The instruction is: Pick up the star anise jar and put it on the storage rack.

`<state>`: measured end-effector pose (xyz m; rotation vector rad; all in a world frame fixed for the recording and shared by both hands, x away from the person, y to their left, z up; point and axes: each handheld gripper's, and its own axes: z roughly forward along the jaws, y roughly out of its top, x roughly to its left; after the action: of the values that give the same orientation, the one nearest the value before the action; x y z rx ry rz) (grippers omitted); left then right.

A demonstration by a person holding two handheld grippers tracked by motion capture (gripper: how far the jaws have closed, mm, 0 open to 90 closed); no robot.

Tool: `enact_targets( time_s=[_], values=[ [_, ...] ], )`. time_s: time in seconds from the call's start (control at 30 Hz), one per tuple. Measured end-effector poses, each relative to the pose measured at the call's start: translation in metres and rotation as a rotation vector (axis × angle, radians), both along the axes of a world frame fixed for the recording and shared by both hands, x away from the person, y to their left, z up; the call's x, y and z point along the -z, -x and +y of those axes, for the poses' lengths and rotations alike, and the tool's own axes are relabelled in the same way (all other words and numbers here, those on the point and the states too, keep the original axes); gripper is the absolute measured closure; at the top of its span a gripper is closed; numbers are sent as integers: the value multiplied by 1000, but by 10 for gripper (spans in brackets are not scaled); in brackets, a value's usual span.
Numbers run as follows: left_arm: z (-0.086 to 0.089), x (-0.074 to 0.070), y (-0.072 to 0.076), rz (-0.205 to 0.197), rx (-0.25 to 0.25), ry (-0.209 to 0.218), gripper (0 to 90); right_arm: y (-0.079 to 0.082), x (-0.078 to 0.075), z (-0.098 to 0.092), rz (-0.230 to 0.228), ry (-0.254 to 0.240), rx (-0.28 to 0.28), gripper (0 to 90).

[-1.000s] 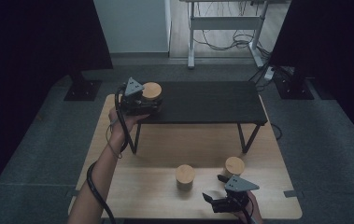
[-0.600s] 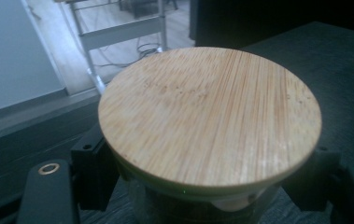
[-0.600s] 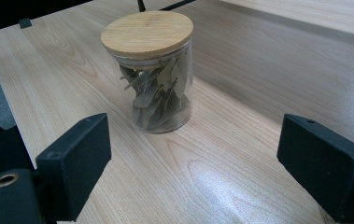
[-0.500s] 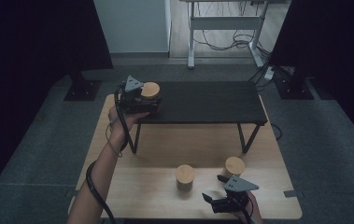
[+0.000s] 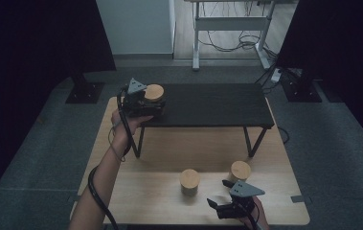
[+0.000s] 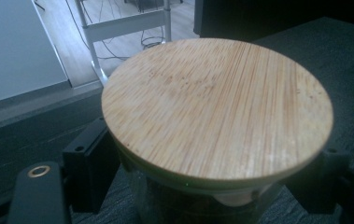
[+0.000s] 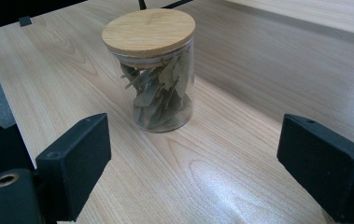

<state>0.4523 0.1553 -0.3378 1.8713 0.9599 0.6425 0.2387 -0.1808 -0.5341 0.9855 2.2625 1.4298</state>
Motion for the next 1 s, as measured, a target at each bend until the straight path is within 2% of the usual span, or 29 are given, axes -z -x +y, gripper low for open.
enact_targets(
  time_s=[0.33, 0.47, 1.0],
  values=[
    [3, -2, 3, -4, -17, 13, 143, 0, 0, 0, -1, -1, 2, 93],
    [6, 0, 7, -10, -41, 21, 90, 0, 0, 0, -2, 3, 2, 92],
    [22, 7, 28, -11, -29, 69, 79, 0, -1, 0, 0, -5, -2, 93]
  ],
)
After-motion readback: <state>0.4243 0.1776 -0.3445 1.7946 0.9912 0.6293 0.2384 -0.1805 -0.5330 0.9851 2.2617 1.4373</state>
